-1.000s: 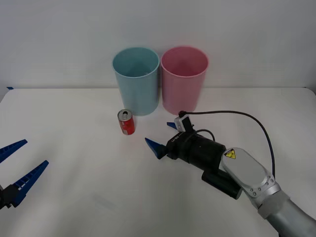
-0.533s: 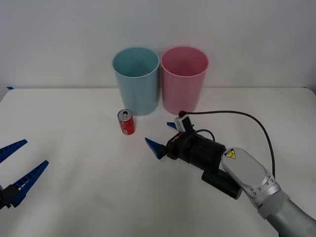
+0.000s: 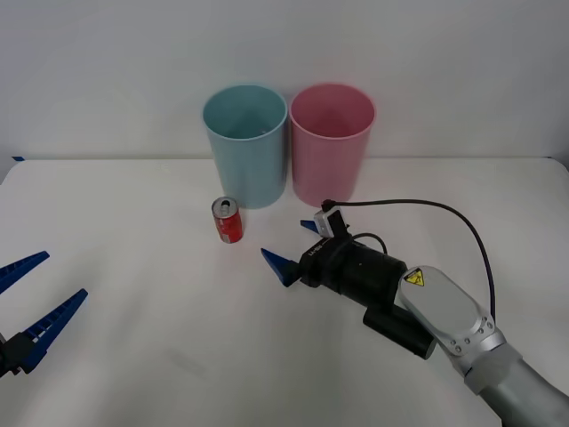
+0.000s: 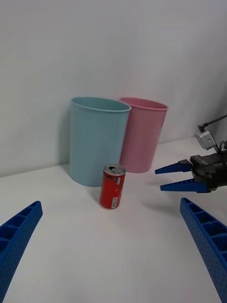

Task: Grasp the object on the table and drop it into the matching bin: aluminum can to the light blue bin, PET bottle to the pink bin.

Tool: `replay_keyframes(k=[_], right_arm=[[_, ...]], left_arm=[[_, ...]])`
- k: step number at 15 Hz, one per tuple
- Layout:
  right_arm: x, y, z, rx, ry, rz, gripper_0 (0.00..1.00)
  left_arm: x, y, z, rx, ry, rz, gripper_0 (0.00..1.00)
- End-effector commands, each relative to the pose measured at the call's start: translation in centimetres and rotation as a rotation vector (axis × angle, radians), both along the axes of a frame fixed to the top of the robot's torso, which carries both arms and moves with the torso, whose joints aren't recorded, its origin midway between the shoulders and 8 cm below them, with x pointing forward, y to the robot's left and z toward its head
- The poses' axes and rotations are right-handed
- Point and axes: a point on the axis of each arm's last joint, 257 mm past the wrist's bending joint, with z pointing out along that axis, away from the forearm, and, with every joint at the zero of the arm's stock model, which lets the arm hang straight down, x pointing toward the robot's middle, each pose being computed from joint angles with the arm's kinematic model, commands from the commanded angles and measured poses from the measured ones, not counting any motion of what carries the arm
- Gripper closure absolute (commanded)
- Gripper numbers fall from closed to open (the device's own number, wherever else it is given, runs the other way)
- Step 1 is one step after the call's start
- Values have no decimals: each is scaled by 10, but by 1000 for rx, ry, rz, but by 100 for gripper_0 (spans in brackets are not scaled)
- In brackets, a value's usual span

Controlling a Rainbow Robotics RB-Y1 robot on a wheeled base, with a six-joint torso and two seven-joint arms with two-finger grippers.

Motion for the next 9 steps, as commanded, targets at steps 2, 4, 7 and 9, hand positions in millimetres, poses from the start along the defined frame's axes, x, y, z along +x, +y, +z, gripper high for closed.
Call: replay_keyframes(k=[2,4,7,9], right_arm=[[0,0,0,0,0,0,0],[0,0,0,0,0,0,0],[0,0,0,0,0,0,0],[0,0,0,0,0,0,0]], left_arm=[[0,0,0,0,0,0,0],[0,0,0,0,0,0,0],[0,0,0,0,0,0,0],[0,0,0,0,0,0,0]])
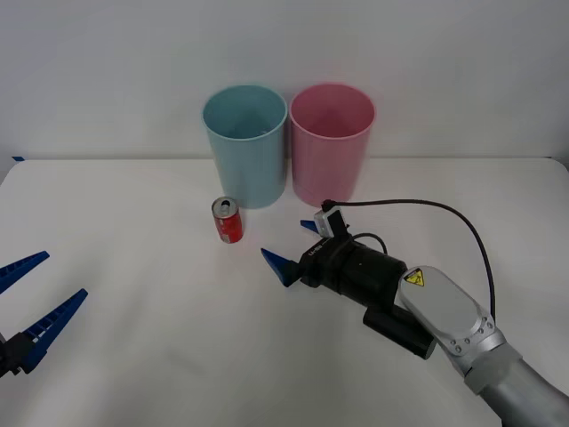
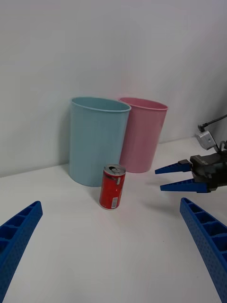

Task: Grasp the object on the table and drop it into the matching bin: aluminum can to the light blue bin, PET bottle to the pink bin.

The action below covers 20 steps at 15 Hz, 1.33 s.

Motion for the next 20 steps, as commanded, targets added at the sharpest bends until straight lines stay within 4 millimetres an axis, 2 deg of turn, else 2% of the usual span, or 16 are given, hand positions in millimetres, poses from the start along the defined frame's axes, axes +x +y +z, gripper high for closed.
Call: replay_keyframes(k=[1,5,6,8,11,15,20], right_arm=[[0,0,0,0,0,0,0],[0,2,0,4,2,-1,0],[5,3,12,9,-19,1,0],[5,2,22,22,-31,7,0],[1,-8,19,25,-17,5,0],[-17,-28,19,43,-6,0,0],[-54,-62,28,62,-4,-7,0]], left_arm=[[0,0,0,0,0,0,0],[0,0,0,0,0,0,0],[0,0,0,0,0,0,0],[0,0,0,0,0,0,0],[0,0,0,0,0,0,0],[0,0,0,0,0,0,0],[0,0,0,0,0,0,0]])
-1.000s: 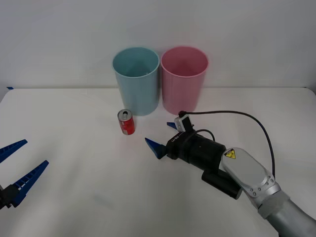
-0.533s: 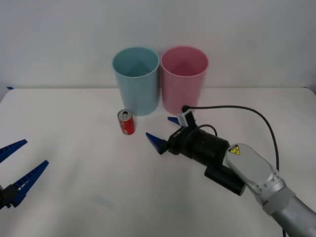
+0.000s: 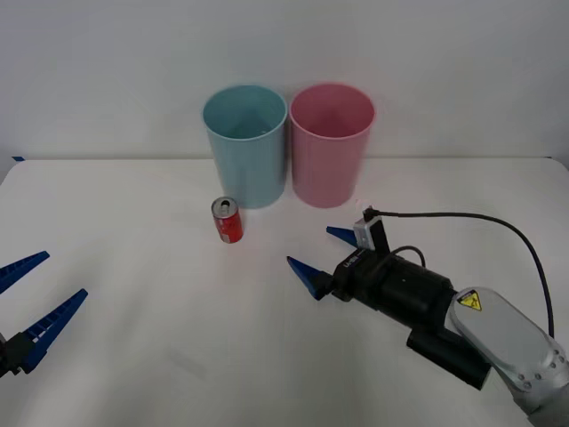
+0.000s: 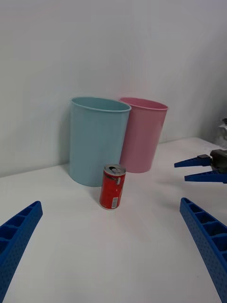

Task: Grasp the object on the table and drop it into the matching bin: aluminum can to the light blue bin, PET bottle to the pink bin.

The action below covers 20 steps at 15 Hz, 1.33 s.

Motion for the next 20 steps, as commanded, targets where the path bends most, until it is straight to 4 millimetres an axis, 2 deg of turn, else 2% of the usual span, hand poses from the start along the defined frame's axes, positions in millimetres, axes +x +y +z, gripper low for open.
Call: replay_keyframes(k=[1,8,20], right_arm=[[-21,-21,5,11,11,4,0],[-68,-85,19,-10,19,19,0],[-130,-196,49,28,23,-86,0]], left_arm=[[0,0,0,0,0,0,0],[0,0,0,0,0,0,0],[0,0,0,0,0,0,0]])
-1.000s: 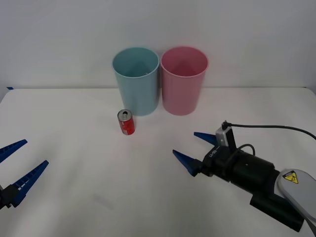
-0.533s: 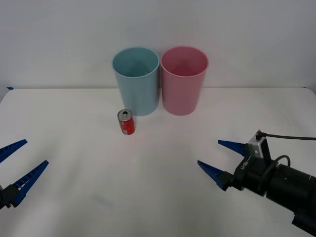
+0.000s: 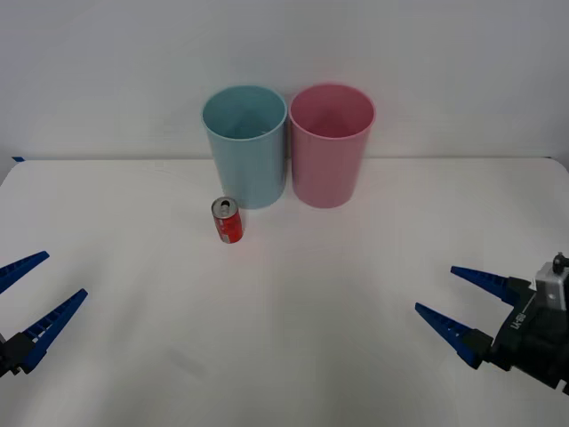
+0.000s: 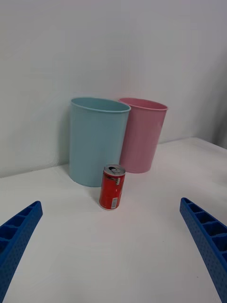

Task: Grasp the object on the table and drop it into the matching bin: aluminum can to the light blue bin, PET bottle to the pink bin.

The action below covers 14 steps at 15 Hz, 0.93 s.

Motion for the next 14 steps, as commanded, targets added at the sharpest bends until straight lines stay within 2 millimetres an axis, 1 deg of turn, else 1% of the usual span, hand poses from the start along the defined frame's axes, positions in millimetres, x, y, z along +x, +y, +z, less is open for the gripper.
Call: replay_keyframes(k=[1,4,6,10,11,14], right_arm=[[-12,-22,8,12,-3,-48,0],[-25,-46,17,1,-26,-86,0],[-37,-55,23,-1,-36,-77,0],[-55,-74,20,-22,-32,-106,0],[-60,-81,21,-56,-56,-113,0],[-75,-91,19,-51,-47,-134,0]], left_arm=[[0,0,0,0,0,0,0],[0,0,0,0,0,0,0],[0,0,0,0,0,0,0],[0,0,0,0,0,0,0],[0,0,0,0,0,0,0],[0,0,0,0,0,0,0]])
